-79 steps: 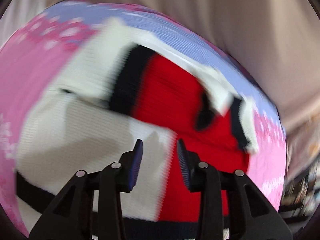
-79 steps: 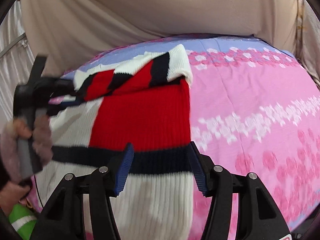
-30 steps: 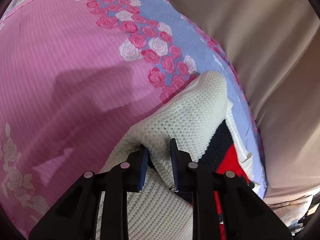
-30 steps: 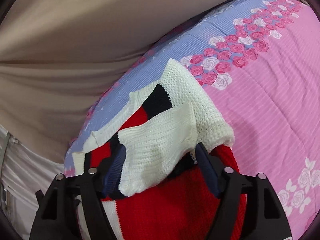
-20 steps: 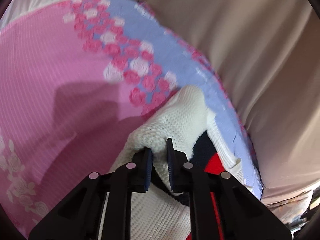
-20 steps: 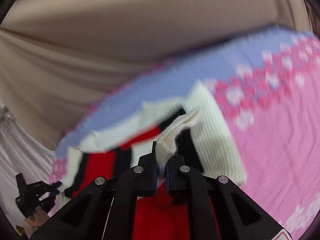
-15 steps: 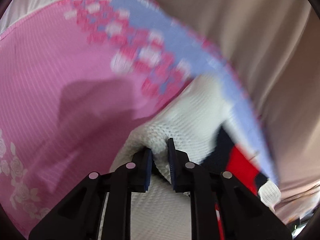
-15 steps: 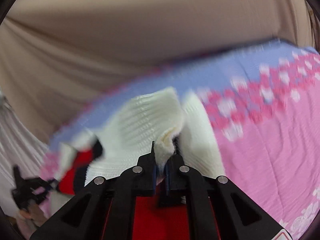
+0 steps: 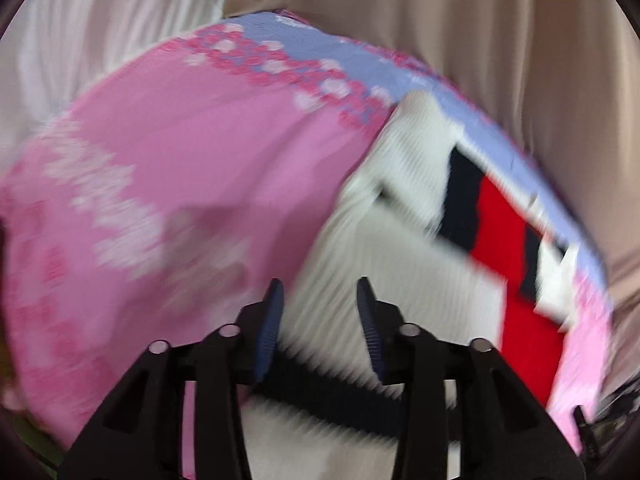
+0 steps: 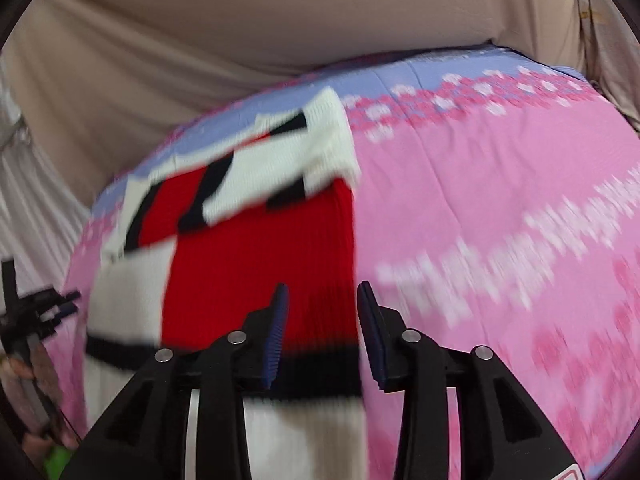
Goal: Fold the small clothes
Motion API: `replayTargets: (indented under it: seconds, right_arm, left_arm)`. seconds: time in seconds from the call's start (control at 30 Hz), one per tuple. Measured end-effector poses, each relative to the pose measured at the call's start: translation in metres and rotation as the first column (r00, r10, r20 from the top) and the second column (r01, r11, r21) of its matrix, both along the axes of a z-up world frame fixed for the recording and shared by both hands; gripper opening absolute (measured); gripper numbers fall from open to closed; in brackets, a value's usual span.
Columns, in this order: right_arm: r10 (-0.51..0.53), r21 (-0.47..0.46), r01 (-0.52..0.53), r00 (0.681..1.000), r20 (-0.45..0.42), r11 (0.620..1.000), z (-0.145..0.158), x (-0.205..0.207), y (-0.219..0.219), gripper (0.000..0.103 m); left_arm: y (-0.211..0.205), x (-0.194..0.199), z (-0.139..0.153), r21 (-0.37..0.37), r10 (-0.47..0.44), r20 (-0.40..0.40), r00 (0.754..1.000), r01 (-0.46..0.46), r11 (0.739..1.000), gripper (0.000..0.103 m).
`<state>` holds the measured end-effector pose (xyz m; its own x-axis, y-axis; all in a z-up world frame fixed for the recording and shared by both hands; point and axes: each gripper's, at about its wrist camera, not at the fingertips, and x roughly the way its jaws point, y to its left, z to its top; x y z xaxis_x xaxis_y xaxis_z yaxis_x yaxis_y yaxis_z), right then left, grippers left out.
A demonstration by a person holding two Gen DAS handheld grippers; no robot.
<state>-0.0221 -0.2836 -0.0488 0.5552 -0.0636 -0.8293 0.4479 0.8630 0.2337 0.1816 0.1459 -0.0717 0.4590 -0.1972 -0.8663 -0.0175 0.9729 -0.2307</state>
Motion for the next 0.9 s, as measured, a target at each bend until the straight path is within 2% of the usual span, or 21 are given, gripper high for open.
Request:
replayTargets:
  seconds: [0.07,0.13,0.2,0.33,0.4,0.47,0.53,0.67,0.9]
  right_arm:
    - [0.003,0.006,-0.003,1.0,-0.031,1.0,-0.006,-0.028,0.014,0.038]
    - [0.004,0.004,-0.003,0.999,-0.051,1.0,-0.01,-0.049,0.027,0.038]
    - [0.023,-0.006,-0.023,0.998,-0.062,1.0,-0.011,-0.053,0.041,0.038]
    - [0.063,-0.012,-0.063,0.997,-0.038,0.998,-0.003,-0.041,0.069,0.038]
    - [0.077,-0.032,-0.077,0.997,-0.026,0.996,0.002,-0.036,0.082,0.044]
    - [0.085,-0.031,-0.085,0.996,-0.016,0.996,0.004,-0.039,0.091,0.048]
    - [0.087,-0.026,-0.087,0.996,-0.014,0.996,0.004,-0.046,0.098,0.048]
    - [0.078,-0.028,-0.078,0.997,-0.01,0.997,0.004,-0.056,0.102,0.048]
    - [0.057,-0.102,-0.046,0.992,0.113,0.994,0.04,-0.033,0.097,0.048]
  left_arm:
    - [0.003,-0.029,-0.001,0.118,-0.031,0.005,1.0,0.03,0.993,0.042]
    - [0.003,-0.05,-0.005,0.2,-0.055,-0.004,0.998,0.055,0.978,0.047]
    - [-0.004,-0.067,-0.008,0.237,-0.082,-0.018,0.997,0.084,0.968,0.048]
    - [-0.028,-0.09,-0.008,0.25,-0.144,-0.031,0.989,0.148,0.957,0.049]
    - [-0.04,-0.1,-0.004,0.261,-0.181,-0.016,0.983,0.178,0.949,0.051]
    - [-0.049,-0.108,-0.001,0.272,-0.214,-0.001,0.977,0.206,0.94,0.056]
    - [-0.055,-0.117,0.002,0.273,-0.24,0.01,0.971,0.228,0.935,0.06]
    - [-0.061,-0.128,0.005,0.282,-0.278,0.019,0.96,0.262,0.923,0.06]
    - [-0.071,-0.126,0.015,0.285,-0.316,0.051,0.947,0.289,0.914,0.06]
